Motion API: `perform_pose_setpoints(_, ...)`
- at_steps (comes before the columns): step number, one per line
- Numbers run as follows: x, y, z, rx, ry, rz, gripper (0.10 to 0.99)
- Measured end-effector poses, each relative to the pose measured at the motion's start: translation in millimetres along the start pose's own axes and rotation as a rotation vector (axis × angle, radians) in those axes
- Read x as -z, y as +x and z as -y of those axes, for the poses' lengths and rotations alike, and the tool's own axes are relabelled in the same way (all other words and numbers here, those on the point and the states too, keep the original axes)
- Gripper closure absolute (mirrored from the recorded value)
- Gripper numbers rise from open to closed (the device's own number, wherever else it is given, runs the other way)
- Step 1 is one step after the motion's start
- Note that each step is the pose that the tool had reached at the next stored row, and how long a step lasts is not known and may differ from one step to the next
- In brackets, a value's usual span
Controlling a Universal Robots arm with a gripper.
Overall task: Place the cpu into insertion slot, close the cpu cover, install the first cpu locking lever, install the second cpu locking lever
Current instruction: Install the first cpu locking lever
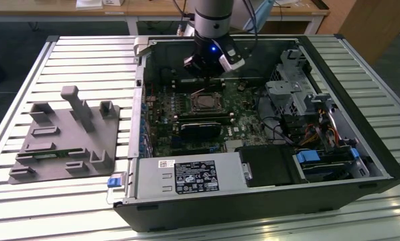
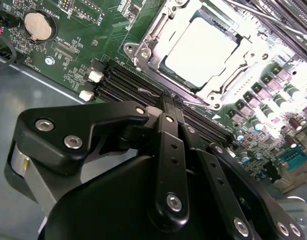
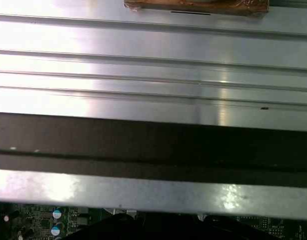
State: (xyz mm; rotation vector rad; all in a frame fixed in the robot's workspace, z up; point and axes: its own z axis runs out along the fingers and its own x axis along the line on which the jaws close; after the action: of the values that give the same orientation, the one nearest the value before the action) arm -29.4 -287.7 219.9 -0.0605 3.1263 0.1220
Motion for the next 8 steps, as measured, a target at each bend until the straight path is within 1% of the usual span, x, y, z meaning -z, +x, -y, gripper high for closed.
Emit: perform_pose_setpoints(8,-3.9,-4.9,0.0,0.000,0.000,-0.0005,0.980)
